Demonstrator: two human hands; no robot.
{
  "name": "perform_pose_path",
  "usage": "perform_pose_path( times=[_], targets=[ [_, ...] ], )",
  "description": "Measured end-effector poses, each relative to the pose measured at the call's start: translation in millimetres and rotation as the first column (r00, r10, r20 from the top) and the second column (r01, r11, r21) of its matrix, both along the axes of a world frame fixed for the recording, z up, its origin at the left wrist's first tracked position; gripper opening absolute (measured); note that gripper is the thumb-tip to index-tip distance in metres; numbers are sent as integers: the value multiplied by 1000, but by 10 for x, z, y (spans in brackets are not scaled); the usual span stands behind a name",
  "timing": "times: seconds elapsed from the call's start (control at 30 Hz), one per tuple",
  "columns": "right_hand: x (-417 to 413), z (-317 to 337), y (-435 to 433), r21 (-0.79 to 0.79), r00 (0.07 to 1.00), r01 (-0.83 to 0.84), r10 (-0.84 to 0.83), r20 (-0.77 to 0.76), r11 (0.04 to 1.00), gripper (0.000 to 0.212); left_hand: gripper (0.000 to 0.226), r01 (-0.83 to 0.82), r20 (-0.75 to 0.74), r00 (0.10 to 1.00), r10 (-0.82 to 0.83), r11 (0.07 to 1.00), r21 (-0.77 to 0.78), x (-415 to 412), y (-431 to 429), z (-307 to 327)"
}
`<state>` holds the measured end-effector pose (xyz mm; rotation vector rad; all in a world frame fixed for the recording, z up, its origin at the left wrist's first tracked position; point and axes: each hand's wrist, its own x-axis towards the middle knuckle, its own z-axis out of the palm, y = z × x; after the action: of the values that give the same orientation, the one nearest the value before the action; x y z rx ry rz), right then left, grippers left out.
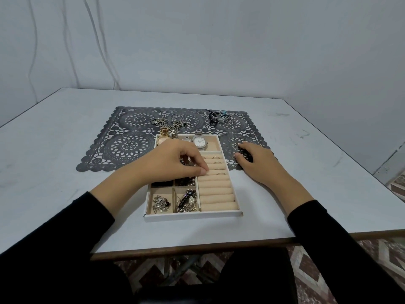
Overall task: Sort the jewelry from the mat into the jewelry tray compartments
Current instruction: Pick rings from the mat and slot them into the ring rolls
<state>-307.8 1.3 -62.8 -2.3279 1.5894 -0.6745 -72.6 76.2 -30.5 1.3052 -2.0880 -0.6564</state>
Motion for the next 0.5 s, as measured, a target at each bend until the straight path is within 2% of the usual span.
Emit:
perform_pose_path(
  times=[0.23, 0.33, 0.5],
  targets=[
    [-9, -25, -27, 4, 1000, -2, 2, 11, 1000, 37, 10, -54, 0, 999, 54, 998, 24, -20, 35, 31],
    [-21, -27, -55, 4, 1000, -12, 12, 18, 1000, 37, 10, -66, -50, 996, 67, 997, 31, 14, 44, 63],
    [4, 6, -159, -27, 1000, 9, -8, 25, 1000, 28, 9, -249, -179, 956, 233, 966, -69, 197, -96, 87]
  ],
)
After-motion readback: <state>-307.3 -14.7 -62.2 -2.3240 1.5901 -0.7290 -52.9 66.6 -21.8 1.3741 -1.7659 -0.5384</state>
